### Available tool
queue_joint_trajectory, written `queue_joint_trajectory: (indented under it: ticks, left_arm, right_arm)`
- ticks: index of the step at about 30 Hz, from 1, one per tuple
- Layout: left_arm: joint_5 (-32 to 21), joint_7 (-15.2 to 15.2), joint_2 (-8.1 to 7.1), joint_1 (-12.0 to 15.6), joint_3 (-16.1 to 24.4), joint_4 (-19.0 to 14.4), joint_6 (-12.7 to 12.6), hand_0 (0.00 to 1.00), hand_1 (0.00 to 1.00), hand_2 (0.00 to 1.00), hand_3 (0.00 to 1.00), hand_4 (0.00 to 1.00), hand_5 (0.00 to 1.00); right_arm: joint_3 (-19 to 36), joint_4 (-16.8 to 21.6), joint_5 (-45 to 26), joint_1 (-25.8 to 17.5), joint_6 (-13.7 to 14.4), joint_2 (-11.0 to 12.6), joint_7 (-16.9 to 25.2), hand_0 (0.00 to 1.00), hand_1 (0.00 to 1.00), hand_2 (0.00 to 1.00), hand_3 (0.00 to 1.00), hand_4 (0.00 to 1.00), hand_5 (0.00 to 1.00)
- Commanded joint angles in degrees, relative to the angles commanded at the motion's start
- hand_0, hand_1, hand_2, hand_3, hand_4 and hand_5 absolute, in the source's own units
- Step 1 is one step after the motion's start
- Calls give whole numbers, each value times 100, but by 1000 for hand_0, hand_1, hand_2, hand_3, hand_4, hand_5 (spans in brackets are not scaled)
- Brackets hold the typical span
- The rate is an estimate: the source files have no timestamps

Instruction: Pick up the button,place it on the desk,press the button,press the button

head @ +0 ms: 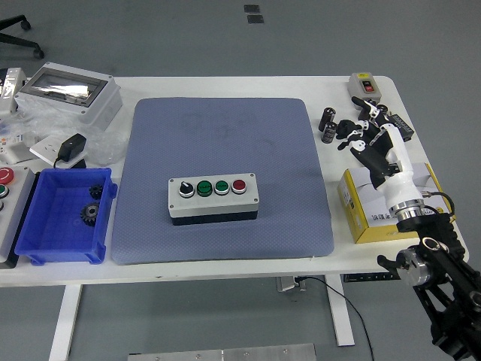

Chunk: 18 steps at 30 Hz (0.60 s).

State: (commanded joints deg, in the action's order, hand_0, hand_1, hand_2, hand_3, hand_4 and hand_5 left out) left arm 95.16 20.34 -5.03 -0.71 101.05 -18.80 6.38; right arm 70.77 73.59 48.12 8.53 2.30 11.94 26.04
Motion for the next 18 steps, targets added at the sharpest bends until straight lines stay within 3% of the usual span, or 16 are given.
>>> queue_joint_trajectory:
  ticks: [1,2,7,8,13,14,18]
  left_arm:
    - [3,2,5,-2,0,0,1,605,504,482,600,104,2]
    - [3,-2,16,-3,-1,3,2,605,504,483,599,106,2]
    - [-24,-13,41,-3,-10,9,-8,605,504,483,599,106,2]
    - [-22,-13,42,-2,-9,10,-7,605,503,482,599,108,2]
    - [11,-117,22,-17,21,57,19,605,503,482,599,108,2]
    - [24,-140,25,-24,32,67,27,604,503,484,599,106,2]
    - [60,-171,74,-42,55,83,68,604,503,484,599,106,2]
  right_arm:
    - [5,-34,-150,-11,-63,-13,11,690,690,709,757,508,151]
    - [-24,-93,-379,-28,-189,-27,-2,798,742,760,714,616,371]
    - [-258,-246,-1217,-72,-674,-74,-135,798,742,760,714,616,371]
    - [-311,-264,-1380,-75,-771,-81,-163,674,723,754,713,698,567]
    - [-447,-293,-2161,-91,-1041,-72,-233,674,723,754,713,698,567]
    - [-443,-285,-2277,-100,-1076,-62,-238,435,628,760,726,645,538]
    - [-411,-211,-2738,-128,-1469,-14,-345,435,628,760,726,645,538]
